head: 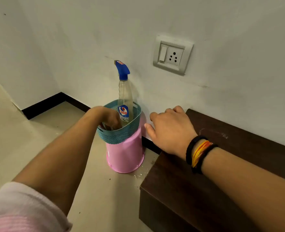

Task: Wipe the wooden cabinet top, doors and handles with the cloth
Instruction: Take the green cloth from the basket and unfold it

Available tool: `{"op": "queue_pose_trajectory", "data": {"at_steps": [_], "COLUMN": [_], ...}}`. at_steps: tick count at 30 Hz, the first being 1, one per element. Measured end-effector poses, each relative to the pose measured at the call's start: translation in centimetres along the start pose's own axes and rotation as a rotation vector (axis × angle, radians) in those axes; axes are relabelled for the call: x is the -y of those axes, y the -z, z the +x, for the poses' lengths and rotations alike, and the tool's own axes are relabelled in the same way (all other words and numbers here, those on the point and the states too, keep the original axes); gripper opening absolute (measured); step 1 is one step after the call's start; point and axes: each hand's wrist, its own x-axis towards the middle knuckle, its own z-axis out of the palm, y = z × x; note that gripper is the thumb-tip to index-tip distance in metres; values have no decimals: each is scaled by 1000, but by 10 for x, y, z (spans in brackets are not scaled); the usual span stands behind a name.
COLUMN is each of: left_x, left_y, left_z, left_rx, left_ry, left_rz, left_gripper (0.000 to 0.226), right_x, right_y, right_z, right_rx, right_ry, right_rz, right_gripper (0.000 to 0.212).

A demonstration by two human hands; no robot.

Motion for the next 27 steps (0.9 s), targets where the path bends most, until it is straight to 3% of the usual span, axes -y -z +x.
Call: {"op": "queue_pose_trajectory", "data": {"at_steps": [4,10,14,18,22,23,24,27], "left_x": [2,17,5,-60,-136,-153,-169,-193], "left_y": [-9,34,60,68,61,56,50,33], "left_z": [2,-42,-115,-192,-253,-261,-266,-269], "left_rx": [-159,-432,-696,-833,-705,-687,-680,-489], "left_ry": [-23,-56,-255,-484,-748,-783,-813,-877], "left_rz": [37,13,-142,-86,-109,-116,-117,-284], "left_gripper": [6,20,36,42,33,29,25,26], "right_x": [-4,-25,-35,-49,-70,-76,-83,-108], "right_y": [1,15,36,67,103,110,113,117], "right_z": [-5,-12,-28,-57,-90,-100,-110,-134], "right_rx": [-54,-24,-74,-121,-92,-98,-114,-172], "right_ry": [20,-57,-115,-225,-245,-248,-249,-232], "right_rz": [10,32,109,568,1098,1179,1238,1234], "right_gripper": [41,42,44,55,106,104,88,22]}}
